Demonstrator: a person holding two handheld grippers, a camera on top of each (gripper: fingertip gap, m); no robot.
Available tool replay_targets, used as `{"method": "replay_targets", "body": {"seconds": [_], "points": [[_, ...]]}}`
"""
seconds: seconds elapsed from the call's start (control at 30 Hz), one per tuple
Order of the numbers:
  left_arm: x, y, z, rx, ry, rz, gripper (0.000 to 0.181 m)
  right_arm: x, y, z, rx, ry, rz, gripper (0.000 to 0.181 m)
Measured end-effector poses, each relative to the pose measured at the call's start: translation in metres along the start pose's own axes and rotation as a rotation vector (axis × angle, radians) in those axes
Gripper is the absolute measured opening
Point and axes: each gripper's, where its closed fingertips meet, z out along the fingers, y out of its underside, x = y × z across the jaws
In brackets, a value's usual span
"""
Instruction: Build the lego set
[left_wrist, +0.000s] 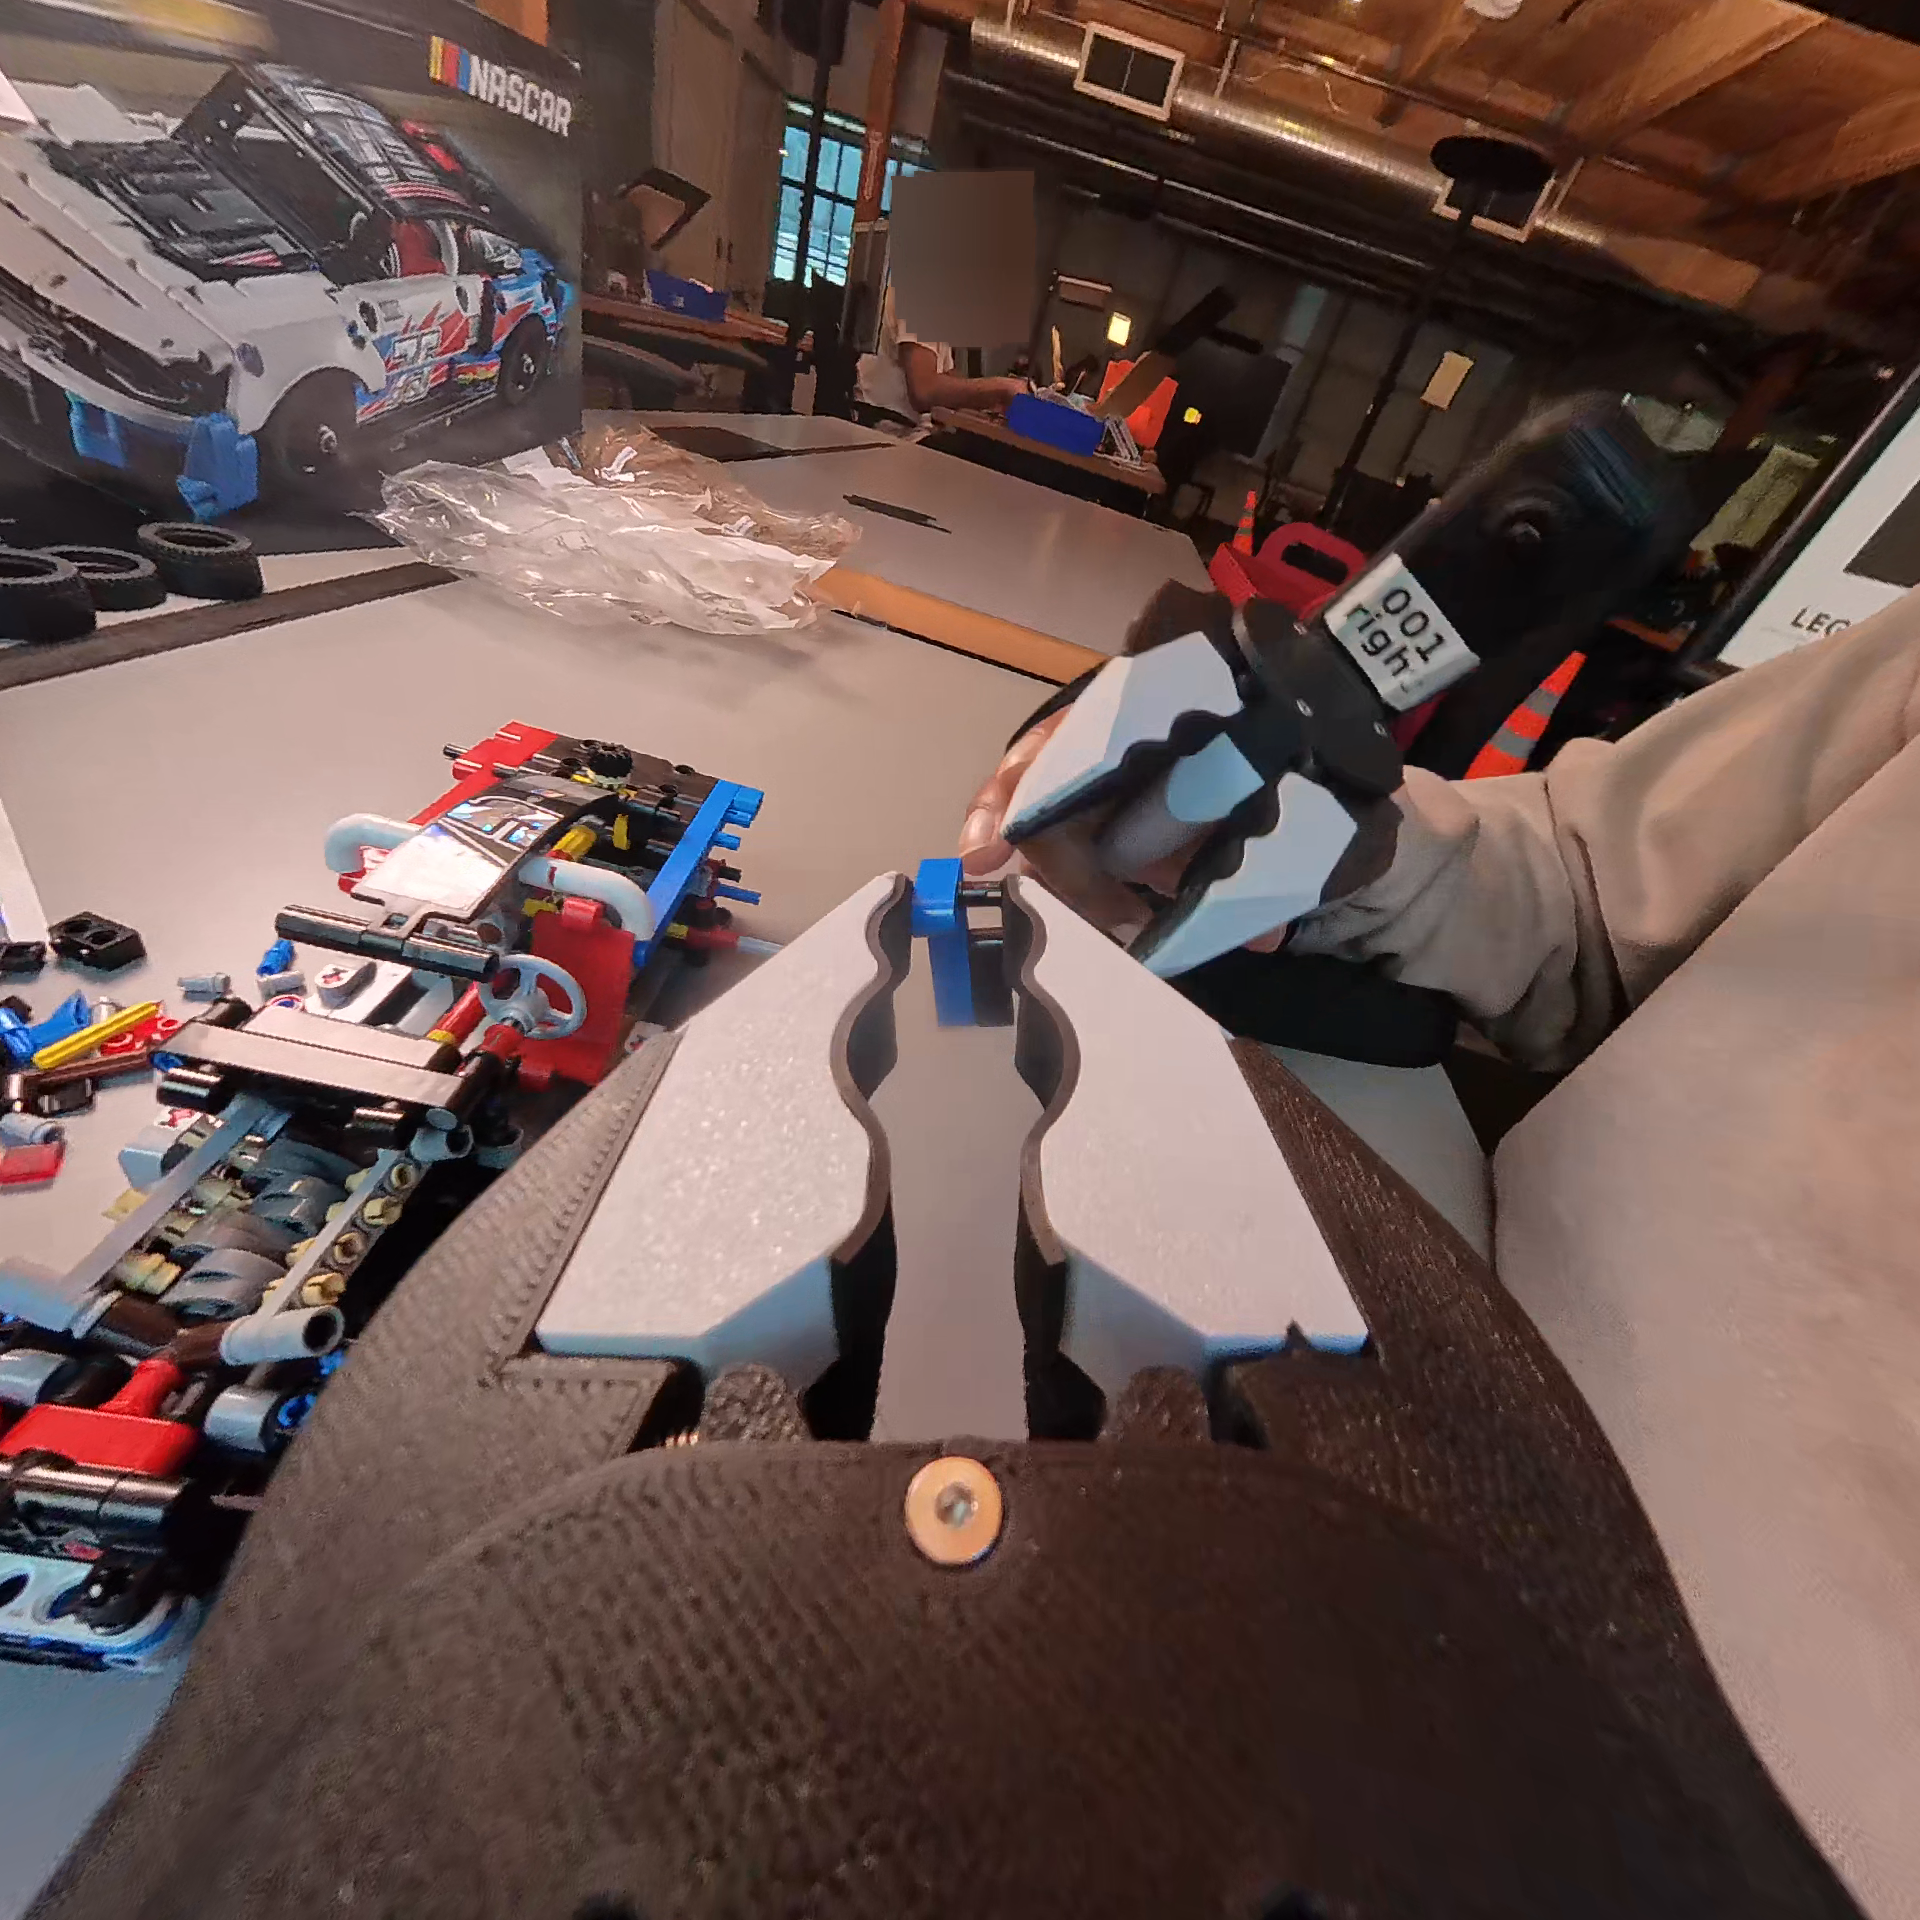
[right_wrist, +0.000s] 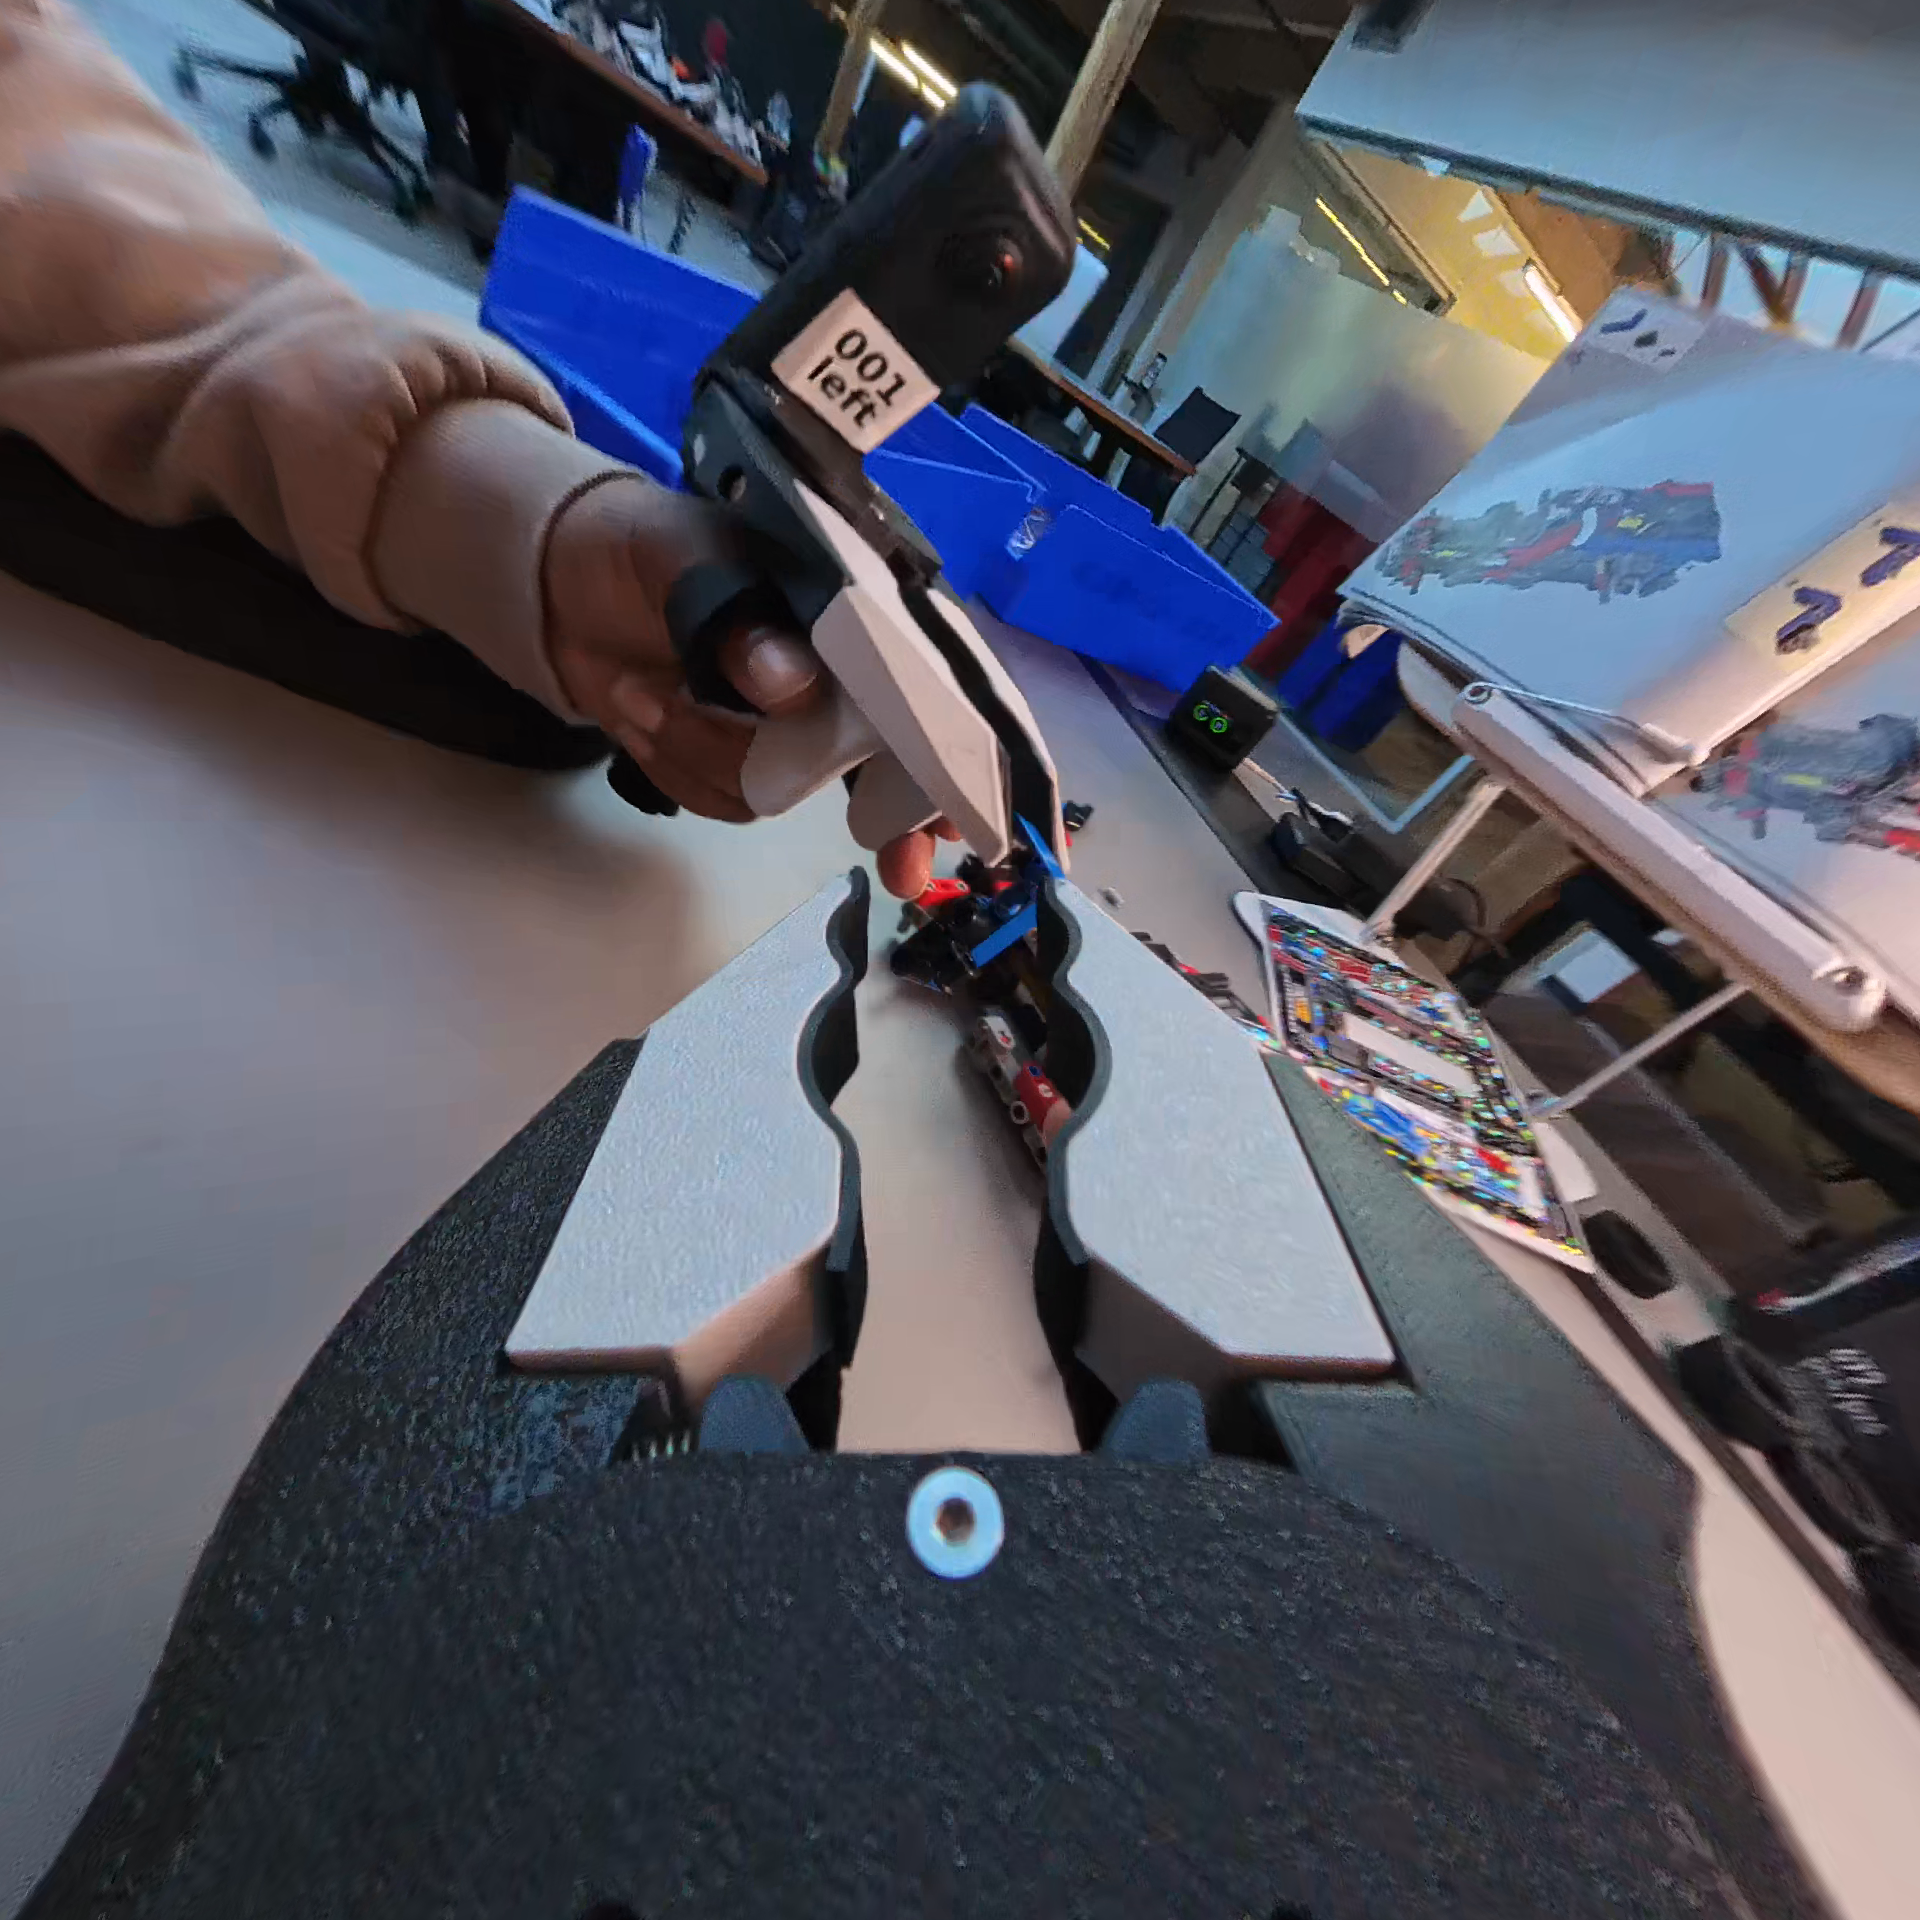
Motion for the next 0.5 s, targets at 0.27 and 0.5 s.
{"method": "replay_targets", "body": {"seconds": [0.27, 0.5], "points": [[0.029, 0.006, 0.000, -0.034, 0.091, 0.241, 0.014, -0.006, -0.004, -0.004, 0.070, -0.196, 0.404, 0.012], [0.045, 0.008, -0.002, -0.033, 0.166, 0.287, 0.014, -0.012, -0.008, -0.005, 0.089, -0.277, 0.475, 0.017]]}}
